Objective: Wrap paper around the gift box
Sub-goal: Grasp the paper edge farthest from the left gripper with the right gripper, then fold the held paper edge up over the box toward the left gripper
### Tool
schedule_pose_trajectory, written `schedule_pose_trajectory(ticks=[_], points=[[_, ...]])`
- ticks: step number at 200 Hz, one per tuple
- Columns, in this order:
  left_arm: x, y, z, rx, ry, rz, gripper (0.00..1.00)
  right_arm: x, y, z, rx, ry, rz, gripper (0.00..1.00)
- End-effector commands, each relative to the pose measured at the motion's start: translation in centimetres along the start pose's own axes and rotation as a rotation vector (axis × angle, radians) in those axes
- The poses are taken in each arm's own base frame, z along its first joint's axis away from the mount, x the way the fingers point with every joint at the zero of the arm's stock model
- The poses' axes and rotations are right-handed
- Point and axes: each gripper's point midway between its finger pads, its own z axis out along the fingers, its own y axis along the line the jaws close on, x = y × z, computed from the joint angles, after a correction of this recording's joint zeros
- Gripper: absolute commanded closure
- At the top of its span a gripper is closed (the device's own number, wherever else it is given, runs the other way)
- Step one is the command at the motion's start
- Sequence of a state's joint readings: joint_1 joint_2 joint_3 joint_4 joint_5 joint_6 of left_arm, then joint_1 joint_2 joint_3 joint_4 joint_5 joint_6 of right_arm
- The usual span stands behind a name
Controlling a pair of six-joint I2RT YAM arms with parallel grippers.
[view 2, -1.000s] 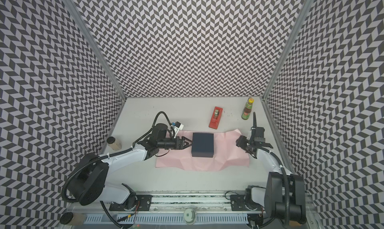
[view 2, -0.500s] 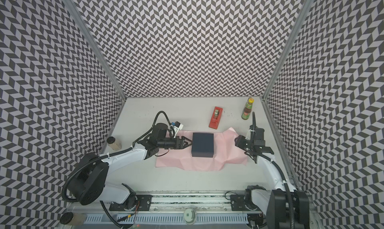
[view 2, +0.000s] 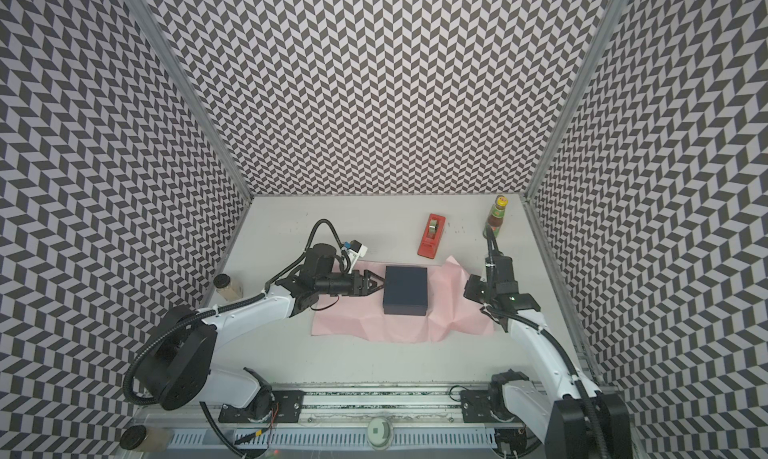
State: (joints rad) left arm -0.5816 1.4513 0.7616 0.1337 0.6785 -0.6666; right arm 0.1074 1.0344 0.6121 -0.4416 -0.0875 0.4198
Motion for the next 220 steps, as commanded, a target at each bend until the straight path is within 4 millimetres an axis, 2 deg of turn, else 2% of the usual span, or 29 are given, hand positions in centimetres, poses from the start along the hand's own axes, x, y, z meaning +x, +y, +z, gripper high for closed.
schedule_pose_trajectory(ticks=[1,42,102,168,220], points=[[-0.7,-0.4,0.1,0.009,-0.002,0.019,0.25,-1.7,0.7,-0.7,0.009,-0.051,-0.021,0.89],[-0.9,-0.6,0.0,0.007,0.001,0.024,0.25,-1.7,2.3,-1.4,-0.035,-0.030,-0.044,0.93],[-1.4,-2.9,1.3,0.059,0.029,0.042,0.26,-0.6,9.1,-2.0,-0.235,0.035,-0.076,0.92],[-1.5,-3.4,1.6,0.099,0.029,0.003,0.27,1.5,15.3,-2.4,-0.378,0.094,-0.149,0.92],[-1.8,-2.9,2.2,0.112,0.024,-0.045,0.28,3.8,18.4,-1.5,-0.442,0.151,-0.181,0.90]])
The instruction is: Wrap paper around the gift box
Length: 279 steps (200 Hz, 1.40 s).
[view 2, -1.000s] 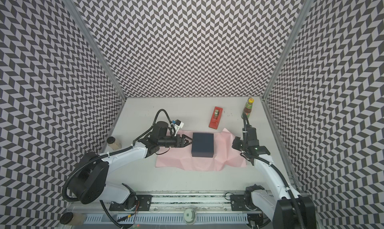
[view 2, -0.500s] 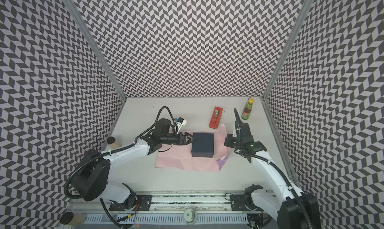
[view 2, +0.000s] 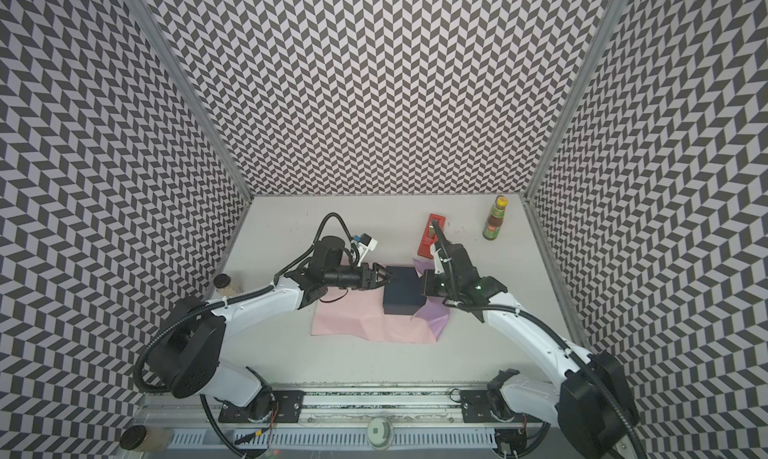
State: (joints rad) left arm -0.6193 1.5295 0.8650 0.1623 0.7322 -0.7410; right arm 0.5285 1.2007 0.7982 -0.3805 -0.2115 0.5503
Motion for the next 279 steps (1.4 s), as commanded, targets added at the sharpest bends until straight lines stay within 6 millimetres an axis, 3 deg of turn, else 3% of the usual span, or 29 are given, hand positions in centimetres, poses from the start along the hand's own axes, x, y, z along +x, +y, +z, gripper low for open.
schedule_pose_trajectory(ticks=[1,60,151,232,257,279], points=[[-0.6,-0.2,0.3,0.029,-0.011,-0.020,0.29,-1.3,2.6,0.4,-0.074,-0.040,-0.006,0.90],[-1.5,1.2,2.4,0.009,0.002,-0.086,0.33,-0.6,3.2,1.6,-0.097,-0.034,-0.009,0.90],[-3.1,2.0,3.8,-0.016,-0.014,-0.105,0.35,0.5,3.3,2.6,-0.123,-0.019,-0.005,0.90],[-2.9,3.2,4.8,-0.076,0.004,-0.077,0.73,0.9,3.6,3.2,-0.140,-0.011,-0.013,0.88],[-2.8,3.5,5.0,-0.082,0.017,-0.062,0.88,0.7,3.7,2.7,-0.138,-0.015,-0.028,0.83],[-2.5,3.6,5.0,-0.077,0.034,-0.055,0.95,0.4,3.8,1.8,-0.134,-0.035,-0.047,0.70]])
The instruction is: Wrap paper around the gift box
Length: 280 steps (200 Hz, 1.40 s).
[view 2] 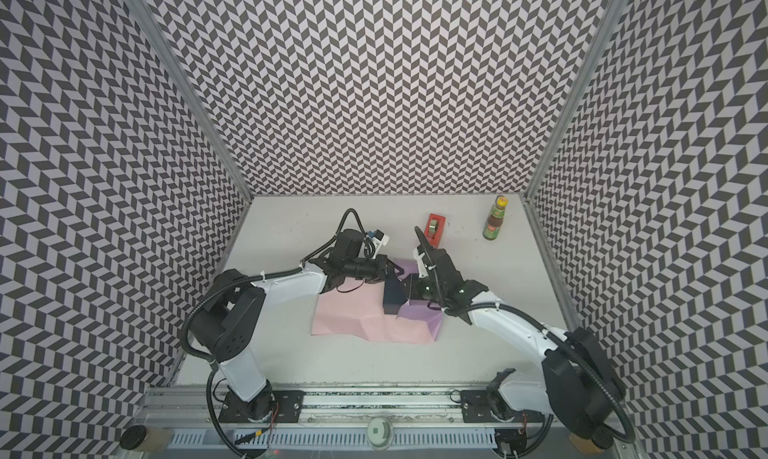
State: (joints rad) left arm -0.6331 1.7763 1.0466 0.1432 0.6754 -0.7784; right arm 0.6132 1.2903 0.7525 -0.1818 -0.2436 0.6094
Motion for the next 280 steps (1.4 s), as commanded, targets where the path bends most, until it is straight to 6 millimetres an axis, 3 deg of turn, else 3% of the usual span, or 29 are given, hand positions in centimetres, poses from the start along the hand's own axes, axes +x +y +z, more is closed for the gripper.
schedule_pose_trajectory(ticks=[1,35,84,153,198,236,251,280], points=[[-0.2,-0.2,0.2,0.003,0.015,0.034,0.95,-1.1,1.2,-1.2,-0.029,-0.052,-0.040,0.69],[0.1,0.2,-0.4,0.011,0.046,0.052,1.00,-2.1,1.6,-3.8,-0.004,-0.112,-0.113,0.47],[0.0,1.5,-1.4,0.024,0.094,0.050,1.00,-3.4,0.4,-5.6,0.084,-0.210,-0.184,0.39],[-0.3,3.3,-1.6,0.016,0.144,0.042,1.00,-3.0,-0.9,-3.8,0.142,-0.158,-0.202,0.36],[-1.0,4.2,-1.8,0.007,0.138,0.030,1.00,-2.9,-3.7,-2.6,0.280,-0.130,-0.193,0.32],[-1.4,4.6,-1.8,0.001,0.149,0.033,1.00,-2.8,-4.9,-2.3,0.313,-0.128,-0.183,0.18],[-1.5,4.9,-1.8,-0.006,0.149,0.028,1.00,-2.6,-5.2,-1.9,0.275,-0.107,-0.163,0.11],[-1.3,5.4,-1.7,-0.014,0.155,0.026,1.00,-2.3,-5.0,-1.0,0.160,-0.062,-0.117,0.06]])
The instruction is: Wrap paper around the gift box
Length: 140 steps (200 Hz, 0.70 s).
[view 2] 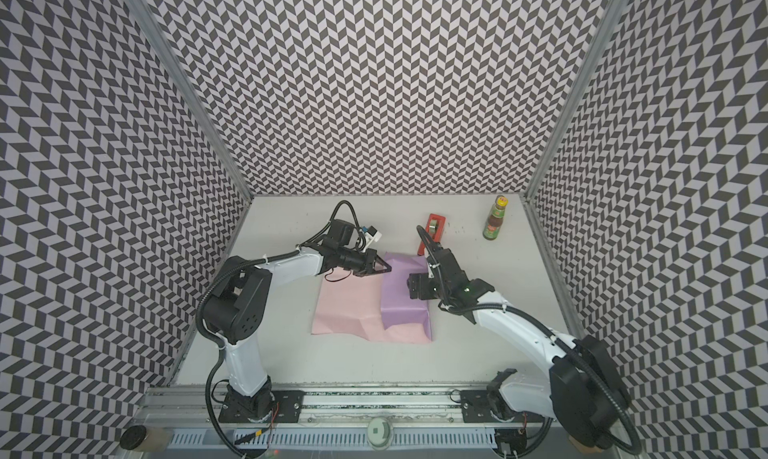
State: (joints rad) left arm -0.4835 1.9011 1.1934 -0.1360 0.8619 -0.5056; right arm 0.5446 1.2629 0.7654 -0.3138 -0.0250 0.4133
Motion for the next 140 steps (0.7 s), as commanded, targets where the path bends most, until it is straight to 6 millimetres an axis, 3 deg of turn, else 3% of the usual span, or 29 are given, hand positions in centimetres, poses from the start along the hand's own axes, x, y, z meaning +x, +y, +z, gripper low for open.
schedule_pose_trajectory(ticks=[1,72,140], points=[[0.2,0.6,0.2,-0.003,0.019,0.001,1.00,-0.3,1.0,0.8,-0.113,0.009,0.021,0.05],[0.2,1.7,0.1,-0.024,0.020,-0.005,1.00,0.2,0.1,3.0,-0.119,0.044,0.050,0.04],[0.1,1.8,-0.2,-0.018,0.009,-0.009,1.00,2.4,-0.3,4.4,-0.143,0.092,0.063,0.04]])
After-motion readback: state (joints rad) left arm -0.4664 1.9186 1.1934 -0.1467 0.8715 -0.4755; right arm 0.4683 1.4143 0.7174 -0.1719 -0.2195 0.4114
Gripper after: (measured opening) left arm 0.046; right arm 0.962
